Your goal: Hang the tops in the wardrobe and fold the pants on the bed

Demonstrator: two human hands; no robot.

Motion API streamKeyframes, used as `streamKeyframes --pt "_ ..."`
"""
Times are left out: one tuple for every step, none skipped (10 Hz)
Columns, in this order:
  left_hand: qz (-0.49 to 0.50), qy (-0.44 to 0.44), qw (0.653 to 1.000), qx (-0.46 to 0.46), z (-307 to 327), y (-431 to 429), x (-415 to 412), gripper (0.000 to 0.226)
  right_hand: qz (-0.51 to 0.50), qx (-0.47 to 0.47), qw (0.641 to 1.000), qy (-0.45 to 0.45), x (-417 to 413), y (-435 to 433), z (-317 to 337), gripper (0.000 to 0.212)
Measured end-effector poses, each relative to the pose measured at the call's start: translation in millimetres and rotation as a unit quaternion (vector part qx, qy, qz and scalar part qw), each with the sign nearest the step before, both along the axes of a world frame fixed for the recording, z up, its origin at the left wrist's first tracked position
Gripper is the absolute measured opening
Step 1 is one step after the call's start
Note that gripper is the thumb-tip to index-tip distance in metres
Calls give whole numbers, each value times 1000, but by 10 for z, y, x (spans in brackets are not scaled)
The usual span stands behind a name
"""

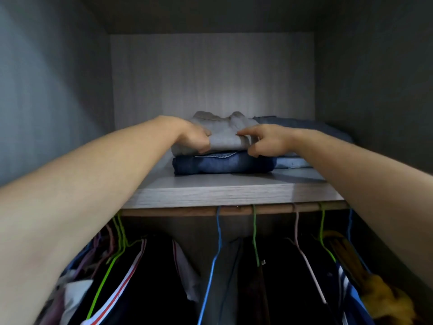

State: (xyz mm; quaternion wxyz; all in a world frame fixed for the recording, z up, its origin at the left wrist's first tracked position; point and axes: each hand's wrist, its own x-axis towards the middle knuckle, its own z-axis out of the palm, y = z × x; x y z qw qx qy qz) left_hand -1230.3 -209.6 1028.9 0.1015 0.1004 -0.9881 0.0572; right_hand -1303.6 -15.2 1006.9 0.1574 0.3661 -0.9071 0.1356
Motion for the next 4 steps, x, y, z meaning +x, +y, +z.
streamKeyframes --pt "0 26 1000 -14 -86 53 156 45 5 -20 998 51 171 195 -101 53" --pt "-23 112 993 -35 -202 201 418 43 -4 -93 990 109 336 436 -238 44" --pt "-57 224 971 -68 -400 353 703 44 6 -191 968 161 517 671 -464 39" --pt "-56 324 942 -71 -634 435 908 44 -10 -226 951 208 661 836 -647 40"
